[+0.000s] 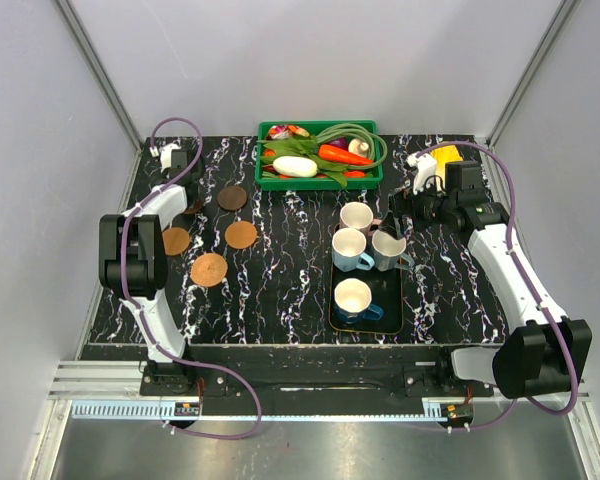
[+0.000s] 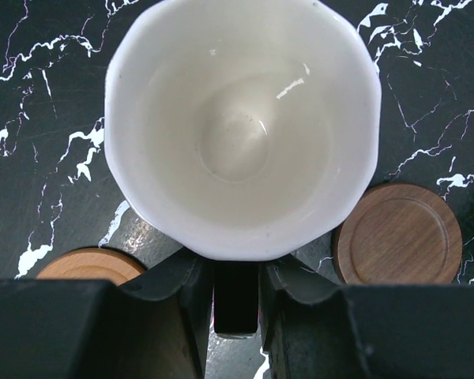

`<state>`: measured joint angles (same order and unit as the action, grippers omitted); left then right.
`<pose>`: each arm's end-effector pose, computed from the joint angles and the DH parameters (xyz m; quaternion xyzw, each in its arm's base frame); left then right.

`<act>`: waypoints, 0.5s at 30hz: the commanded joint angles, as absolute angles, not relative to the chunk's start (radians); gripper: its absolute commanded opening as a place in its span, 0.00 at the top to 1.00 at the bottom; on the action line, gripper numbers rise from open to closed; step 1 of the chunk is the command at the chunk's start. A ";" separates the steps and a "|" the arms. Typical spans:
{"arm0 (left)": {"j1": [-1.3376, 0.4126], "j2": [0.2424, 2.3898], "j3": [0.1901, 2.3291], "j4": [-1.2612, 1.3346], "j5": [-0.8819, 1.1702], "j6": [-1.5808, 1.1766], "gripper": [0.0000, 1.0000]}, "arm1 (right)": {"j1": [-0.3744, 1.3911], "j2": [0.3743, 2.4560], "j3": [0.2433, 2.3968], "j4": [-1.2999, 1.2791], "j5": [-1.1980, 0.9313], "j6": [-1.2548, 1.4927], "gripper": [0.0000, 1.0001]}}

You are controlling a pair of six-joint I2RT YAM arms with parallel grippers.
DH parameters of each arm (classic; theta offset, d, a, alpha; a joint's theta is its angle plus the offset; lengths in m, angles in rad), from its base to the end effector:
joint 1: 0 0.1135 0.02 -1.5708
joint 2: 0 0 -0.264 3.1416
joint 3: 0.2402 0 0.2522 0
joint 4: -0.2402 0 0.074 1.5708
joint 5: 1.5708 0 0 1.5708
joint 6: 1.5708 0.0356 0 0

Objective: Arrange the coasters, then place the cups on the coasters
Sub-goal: Place the cup on the coaster.

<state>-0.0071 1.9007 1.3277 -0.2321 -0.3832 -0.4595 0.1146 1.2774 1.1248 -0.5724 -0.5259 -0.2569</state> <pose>0.4181 0.0103 0.2037 -0.2736 0.8715 0.0871 0.3976 0.2695 0.0490 0.3188 -0.2675 0.8457 0.2083 0.4121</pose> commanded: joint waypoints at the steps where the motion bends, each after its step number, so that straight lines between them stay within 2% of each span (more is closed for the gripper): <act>1: 0.000 1.882 1.364 -0.193 -0.410 -0.454 0.70 | 0.110 1.272 1.124 -0.554 -0.557 -0.262 0.00; 11: 0.000 1.850 1.336 -0.235 -0.371 -0.472 0.70 | 0.109 1.273 1.127 -0.557 -0.560 -0.262 0.00; 15: 0.000 1.835 1.328 -0.238 -0.371 -0.472 0.74 | 0.109 1.278 1.129 -0.558 -0.560 -0.262 0.00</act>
